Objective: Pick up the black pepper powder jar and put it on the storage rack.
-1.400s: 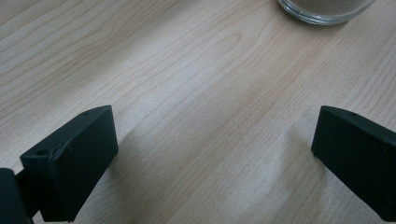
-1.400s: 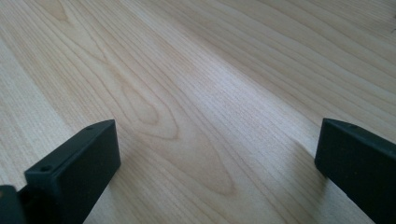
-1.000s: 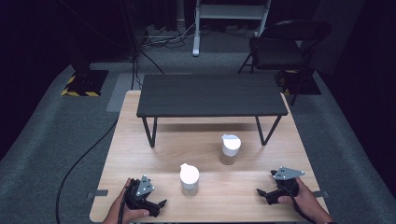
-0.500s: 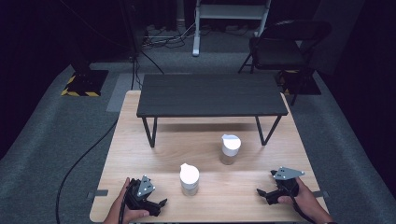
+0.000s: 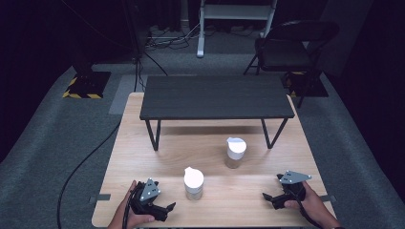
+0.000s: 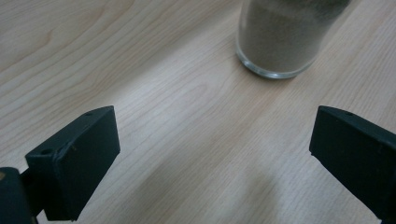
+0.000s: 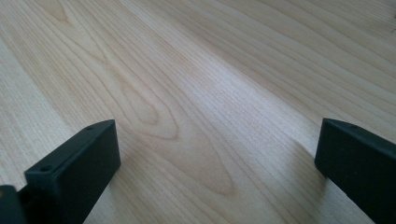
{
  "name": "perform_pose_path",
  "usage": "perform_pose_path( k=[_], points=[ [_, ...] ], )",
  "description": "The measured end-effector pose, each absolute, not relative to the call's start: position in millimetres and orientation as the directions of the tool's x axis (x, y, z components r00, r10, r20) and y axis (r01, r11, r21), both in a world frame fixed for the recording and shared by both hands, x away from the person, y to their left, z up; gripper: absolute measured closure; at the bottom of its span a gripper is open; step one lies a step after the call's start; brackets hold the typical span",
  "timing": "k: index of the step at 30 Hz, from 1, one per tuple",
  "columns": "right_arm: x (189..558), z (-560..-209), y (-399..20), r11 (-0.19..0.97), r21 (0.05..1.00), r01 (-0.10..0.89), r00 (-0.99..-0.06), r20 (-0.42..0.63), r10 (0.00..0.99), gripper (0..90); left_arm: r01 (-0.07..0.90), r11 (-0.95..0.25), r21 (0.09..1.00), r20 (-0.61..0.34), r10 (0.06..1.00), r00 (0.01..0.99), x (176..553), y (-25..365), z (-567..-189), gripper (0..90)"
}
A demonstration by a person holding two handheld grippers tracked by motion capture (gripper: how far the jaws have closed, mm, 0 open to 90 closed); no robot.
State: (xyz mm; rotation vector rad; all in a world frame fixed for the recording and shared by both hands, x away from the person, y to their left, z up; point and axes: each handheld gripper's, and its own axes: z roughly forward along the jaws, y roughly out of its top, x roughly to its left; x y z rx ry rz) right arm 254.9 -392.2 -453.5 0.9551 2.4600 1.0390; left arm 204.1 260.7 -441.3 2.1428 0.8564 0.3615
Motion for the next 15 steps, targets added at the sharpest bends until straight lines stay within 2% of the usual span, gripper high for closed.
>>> perform_pose_path(
  k=[15],
  points=[
    [255, -453, -392, 0.516, 0.722, 0.46, -0.732, -0.02, 0.681, 0.0, 0.433, -0.477, 0.765, -0.01, 0.663, 0.748, 209, 249, -429, 1.5]
  ],
)
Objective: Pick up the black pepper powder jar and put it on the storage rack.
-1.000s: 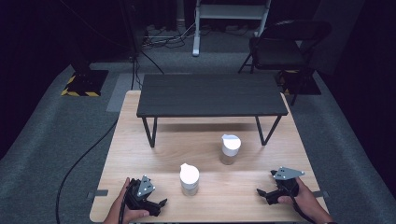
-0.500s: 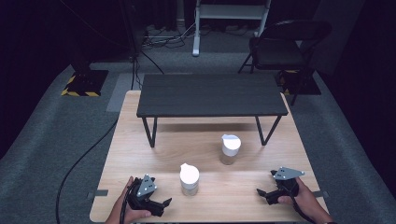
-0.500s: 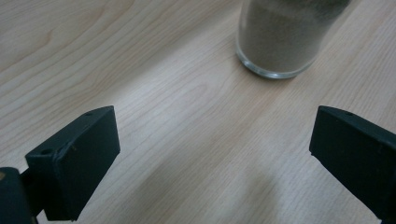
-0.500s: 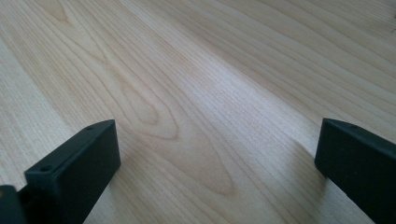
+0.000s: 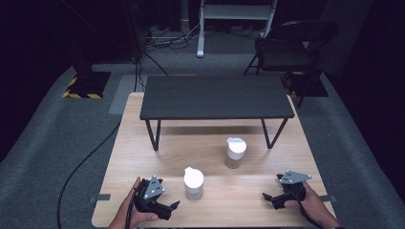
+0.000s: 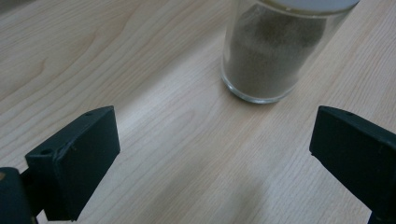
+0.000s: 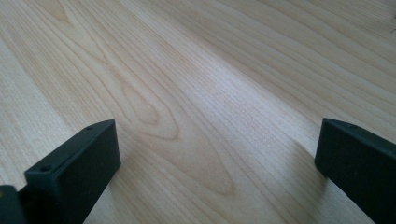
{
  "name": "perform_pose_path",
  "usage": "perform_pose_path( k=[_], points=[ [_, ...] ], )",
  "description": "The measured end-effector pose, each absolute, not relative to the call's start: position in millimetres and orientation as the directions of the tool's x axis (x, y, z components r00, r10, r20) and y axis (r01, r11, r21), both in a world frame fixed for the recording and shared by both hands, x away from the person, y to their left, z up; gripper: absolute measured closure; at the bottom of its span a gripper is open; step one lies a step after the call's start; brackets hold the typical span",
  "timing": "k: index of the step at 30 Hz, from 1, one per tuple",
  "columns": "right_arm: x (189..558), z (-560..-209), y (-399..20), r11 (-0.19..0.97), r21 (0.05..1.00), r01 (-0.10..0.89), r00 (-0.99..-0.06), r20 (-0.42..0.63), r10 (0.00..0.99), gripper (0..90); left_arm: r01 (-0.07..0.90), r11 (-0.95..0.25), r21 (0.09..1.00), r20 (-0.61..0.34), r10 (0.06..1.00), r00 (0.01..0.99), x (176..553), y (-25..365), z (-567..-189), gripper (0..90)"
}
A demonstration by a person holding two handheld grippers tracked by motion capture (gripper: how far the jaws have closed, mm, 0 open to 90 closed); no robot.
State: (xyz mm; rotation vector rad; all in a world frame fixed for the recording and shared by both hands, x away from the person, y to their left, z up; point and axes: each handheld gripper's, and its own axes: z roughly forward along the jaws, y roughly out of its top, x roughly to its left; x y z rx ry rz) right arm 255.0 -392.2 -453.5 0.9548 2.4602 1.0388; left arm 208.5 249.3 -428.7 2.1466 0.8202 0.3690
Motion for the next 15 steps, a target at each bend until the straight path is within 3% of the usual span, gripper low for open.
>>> perform_pose_path(
  k=[15],
  points=[
    [255, -454, -392, 0.516, 0.722, 0.46, -0.732, -0.02, 0.681, 0.0, 0.394, -0.479, 0.784, -0.007, 0.628, 0.778, 218, 233, -421, 1.5]
  ],
)
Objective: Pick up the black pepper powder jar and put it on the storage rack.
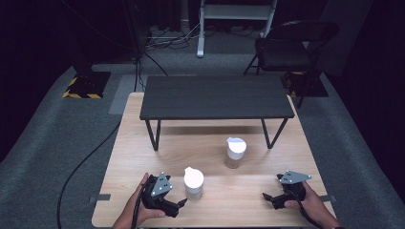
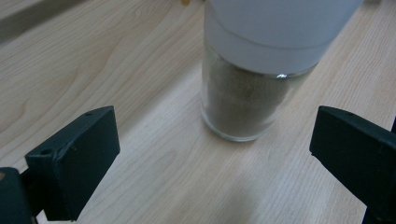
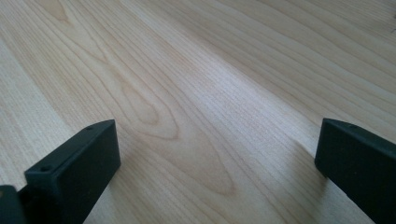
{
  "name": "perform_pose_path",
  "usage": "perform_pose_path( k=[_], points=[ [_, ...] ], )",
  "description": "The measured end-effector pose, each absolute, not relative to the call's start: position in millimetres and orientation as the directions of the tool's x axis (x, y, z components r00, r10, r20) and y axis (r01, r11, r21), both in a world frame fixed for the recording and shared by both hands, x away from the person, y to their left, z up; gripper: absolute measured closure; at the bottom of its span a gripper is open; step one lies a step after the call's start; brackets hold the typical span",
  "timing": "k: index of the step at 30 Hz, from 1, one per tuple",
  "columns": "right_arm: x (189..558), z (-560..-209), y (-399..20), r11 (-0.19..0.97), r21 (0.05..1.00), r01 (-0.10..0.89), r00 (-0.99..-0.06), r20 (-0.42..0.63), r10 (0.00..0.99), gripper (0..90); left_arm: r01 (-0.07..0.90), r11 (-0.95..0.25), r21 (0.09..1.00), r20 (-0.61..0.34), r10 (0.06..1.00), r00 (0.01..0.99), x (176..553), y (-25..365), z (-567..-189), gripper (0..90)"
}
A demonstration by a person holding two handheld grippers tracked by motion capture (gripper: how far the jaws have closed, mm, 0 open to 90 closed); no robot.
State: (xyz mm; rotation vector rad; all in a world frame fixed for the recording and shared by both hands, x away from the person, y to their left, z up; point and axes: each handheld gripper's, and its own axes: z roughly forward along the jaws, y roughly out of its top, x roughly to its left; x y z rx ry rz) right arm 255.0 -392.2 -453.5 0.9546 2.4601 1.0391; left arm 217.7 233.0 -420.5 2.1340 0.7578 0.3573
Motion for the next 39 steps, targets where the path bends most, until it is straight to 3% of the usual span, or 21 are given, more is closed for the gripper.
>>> perform_pose_path(
  k=[39],
  points=[
    [255, -453, -392, 0.516, 0.722, 0.46, -0.732, -0.02, 0.681, 0.0, 0.426, -0.414, 0.805, -0.096, 0.617, 0.781, 241, 202, -433, 3.6]
  ],
)
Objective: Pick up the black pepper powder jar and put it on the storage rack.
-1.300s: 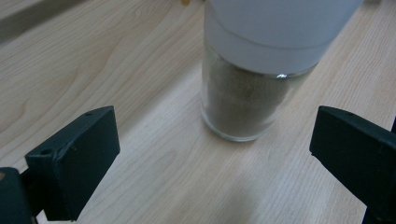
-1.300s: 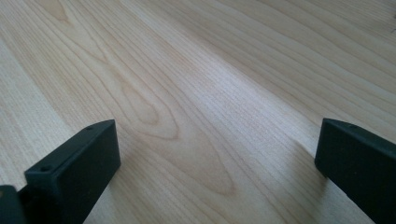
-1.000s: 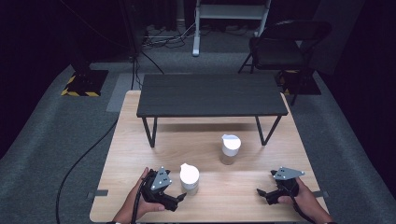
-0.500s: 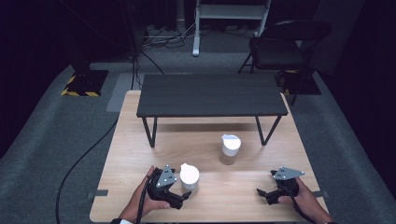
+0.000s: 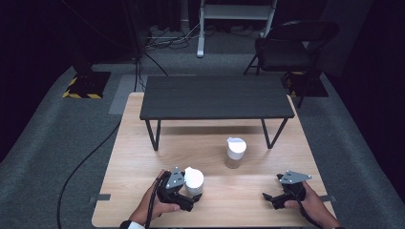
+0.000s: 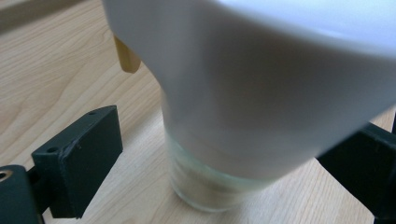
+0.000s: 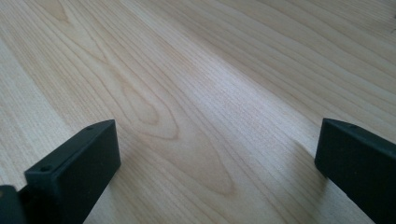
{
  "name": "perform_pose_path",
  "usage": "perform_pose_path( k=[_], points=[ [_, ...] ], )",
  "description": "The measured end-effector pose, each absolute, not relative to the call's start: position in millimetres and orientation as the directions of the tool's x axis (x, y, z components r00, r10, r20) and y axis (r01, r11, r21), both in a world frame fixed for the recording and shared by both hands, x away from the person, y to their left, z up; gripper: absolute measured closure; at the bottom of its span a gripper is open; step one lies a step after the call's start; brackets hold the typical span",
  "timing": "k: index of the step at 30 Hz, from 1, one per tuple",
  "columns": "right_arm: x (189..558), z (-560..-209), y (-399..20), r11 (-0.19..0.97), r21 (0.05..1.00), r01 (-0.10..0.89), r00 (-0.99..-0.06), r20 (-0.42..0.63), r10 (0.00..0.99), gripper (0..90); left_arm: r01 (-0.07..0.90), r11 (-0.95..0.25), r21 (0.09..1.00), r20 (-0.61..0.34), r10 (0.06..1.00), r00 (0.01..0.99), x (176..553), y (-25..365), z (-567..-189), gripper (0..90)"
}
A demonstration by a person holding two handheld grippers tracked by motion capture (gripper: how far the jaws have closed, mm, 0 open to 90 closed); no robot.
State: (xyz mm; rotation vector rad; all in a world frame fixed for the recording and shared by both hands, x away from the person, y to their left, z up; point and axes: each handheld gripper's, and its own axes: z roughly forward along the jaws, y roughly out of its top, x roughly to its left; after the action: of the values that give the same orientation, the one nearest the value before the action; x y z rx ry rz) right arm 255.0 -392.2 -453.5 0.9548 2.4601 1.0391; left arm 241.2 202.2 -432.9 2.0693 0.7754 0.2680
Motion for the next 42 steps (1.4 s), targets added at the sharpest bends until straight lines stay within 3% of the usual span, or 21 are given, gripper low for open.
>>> perform_pose_path(
  k=[7, 10, 11, 12, 42],
  points=[
    [255, -453, -392, 0.516, 0.722, 0.46, -0.732, -0.02, 0.681, 0.0, 0.42, -0.398, 0.816, -0.108, 0.608, 0.787, 245, 198, -438, 10.3],
    [255, -454, -392, 0.516, 0.722, 0.46, -0.732, -0.02, 0.681, 0.0, 0.412, -0.389, 0.824, -0.112, 0.601, 0.792, 246, 197, -440, 17.0],
    [255, -453, -392, 0.516, 0.722, 0.46, -0.732, -0.02, 0.681, 0.0, 0.404, -0.373, 0.835, -0.122, 0.592, 0.797, 246, 199, -443, 25.3],
    [255, -453, -392, 0.516, 0.722, 0.46, -0.732, -0.02, 0.681, 0.0, 0.404, -0.373, 0.835, -0.122, 0.592, 0.797, 246, 199, -443, 26.1],
    [255, -453, -392, 0.517, 0.722, 0.46, -0.733, -0.02, 0.68, 0.0, 0.379, -0.34, 0.861, -0.086, 0.637, 0.766, 239, 195, -430, 30.3]
  ],
)
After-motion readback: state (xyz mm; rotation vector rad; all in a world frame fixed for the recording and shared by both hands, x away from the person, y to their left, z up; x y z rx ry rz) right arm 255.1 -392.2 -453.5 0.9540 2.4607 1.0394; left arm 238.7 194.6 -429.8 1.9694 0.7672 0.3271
